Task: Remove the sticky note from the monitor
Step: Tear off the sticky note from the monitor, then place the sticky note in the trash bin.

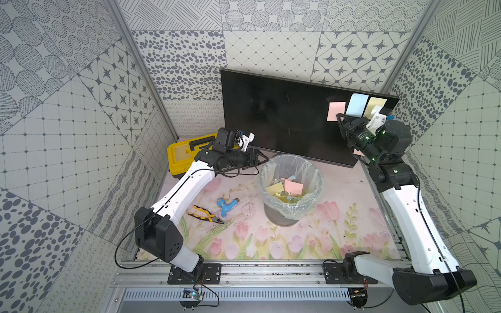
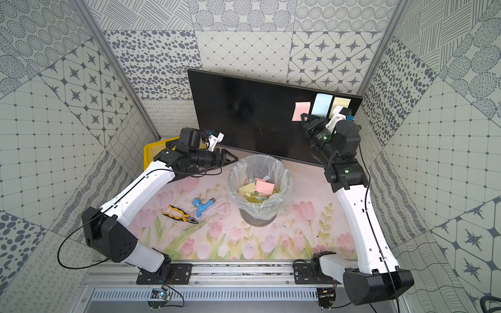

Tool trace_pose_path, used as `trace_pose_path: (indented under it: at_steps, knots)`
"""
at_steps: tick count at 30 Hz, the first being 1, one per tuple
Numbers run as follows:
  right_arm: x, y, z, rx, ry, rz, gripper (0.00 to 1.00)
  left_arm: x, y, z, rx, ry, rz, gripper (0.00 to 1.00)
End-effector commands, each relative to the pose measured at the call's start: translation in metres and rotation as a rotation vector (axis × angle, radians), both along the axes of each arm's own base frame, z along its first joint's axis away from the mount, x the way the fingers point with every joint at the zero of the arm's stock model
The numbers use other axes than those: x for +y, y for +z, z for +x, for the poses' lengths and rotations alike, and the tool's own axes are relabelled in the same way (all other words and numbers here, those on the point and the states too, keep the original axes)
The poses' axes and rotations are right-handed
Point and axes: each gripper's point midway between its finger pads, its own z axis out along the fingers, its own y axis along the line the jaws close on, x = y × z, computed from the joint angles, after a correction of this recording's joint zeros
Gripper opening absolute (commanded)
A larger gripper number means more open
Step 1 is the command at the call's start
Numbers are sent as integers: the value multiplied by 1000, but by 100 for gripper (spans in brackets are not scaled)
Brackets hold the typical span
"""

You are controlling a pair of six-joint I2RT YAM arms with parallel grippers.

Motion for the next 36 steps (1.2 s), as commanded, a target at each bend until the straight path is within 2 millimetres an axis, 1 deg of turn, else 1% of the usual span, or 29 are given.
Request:
trace_pose_path:
  at_steps: [1,3,5,8,9,11,13,14,18,21,24,27,28,33,36]
  knots:
    - [9,4,-20,-55,20,-130,0,6,12,3,-63,1,36,66]
    - [16,7,-32,-91,27,-252,0,16,17,8,-98,31,76,69]
    - [29,7,-42,-112,65,-374,0,25,29,10,-139,48,78,73]
    - [51,0,-57,-119,119,-578,0,38,44,10,-219,57,95,78]
    - [62,-4,-62,-128,152,-642,0,43,48,10,-248,65,110,80]
    - [81,-14,-71,-142,218,-747,0,54,52,12,-297,100,146,87]
    - [106,-30,-80,-140,316,-836,0,64,57,12,-355,137,172,96]
    - [116,-42,-83,-123,357,-893,0,69,60,13,-390,163,184,99]
    - [150,-92,-95,-35,507,-1087,0,91,68,17,-495,292,207,99]
    - [165,-125,-101,41,587,-1172,0,107,64,19,-505,377,217,99]
    - [173,-147,-104,88,644,-1202,0,119,58,21,-490,430,232,99]
    - [176,-170,-111,145,707,-1231,0,123,51,23,-472,449,239,99]
    - [174,-182,-114,181,735,-1259,0,124,49,23,-465,454,235,99]
    - [163,-226,-122,297,798,-1349,0,118,40,24,-445,440,200,100]
    - [162,-244,-122,334,823,-1382,0,113,40,25,-440,415,194,100]
